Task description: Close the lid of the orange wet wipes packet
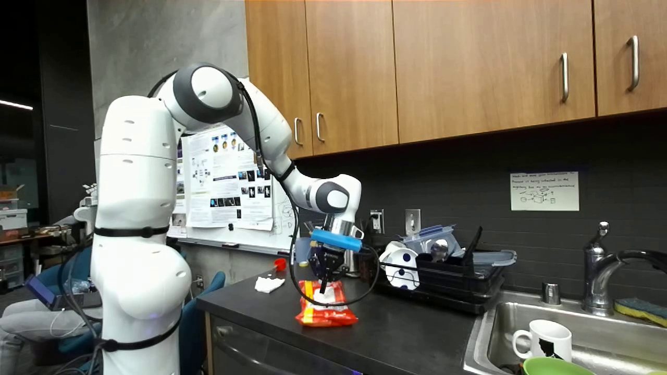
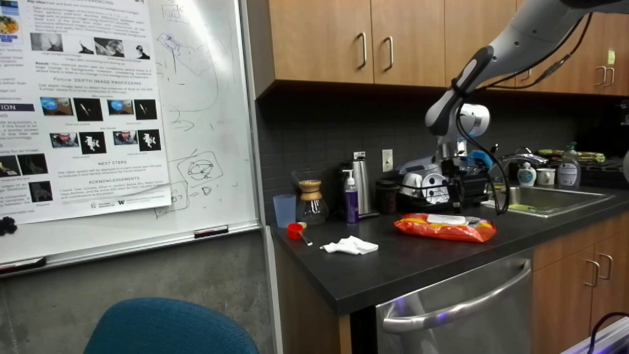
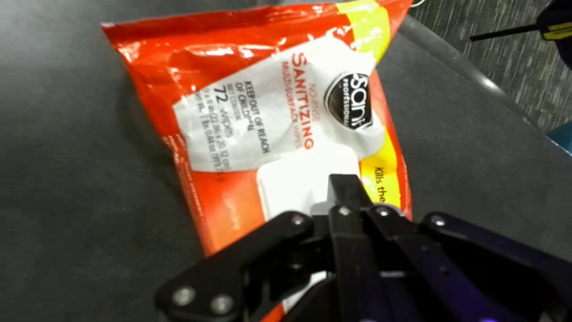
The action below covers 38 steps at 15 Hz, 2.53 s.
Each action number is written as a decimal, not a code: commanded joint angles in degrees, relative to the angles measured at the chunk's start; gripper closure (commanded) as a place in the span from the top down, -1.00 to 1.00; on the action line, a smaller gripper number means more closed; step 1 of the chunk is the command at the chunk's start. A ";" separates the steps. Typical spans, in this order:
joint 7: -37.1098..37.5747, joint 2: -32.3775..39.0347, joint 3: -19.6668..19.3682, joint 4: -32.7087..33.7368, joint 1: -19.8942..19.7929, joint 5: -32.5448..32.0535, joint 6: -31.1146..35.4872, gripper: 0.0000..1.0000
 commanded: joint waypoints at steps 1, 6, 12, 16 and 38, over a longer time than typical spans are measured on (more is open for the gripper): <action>3.74 -6.74 -2.11 -3.82 -1.27 -2.06 1.02 -0.45; 10.03 -15.42 -4.28 -11.04 -2.28 -7.99 4.61 0.16; 15.00 -25.57 -4.22 -20.59 -1.08 -12.64 6.26 0.97; 18.40 -30.66 -3.49 -23.81 0.48 -13.84 6.26 1.00; 37.40 -30.75 2.62 -18.63 5.24 -12.52 9.17 1.00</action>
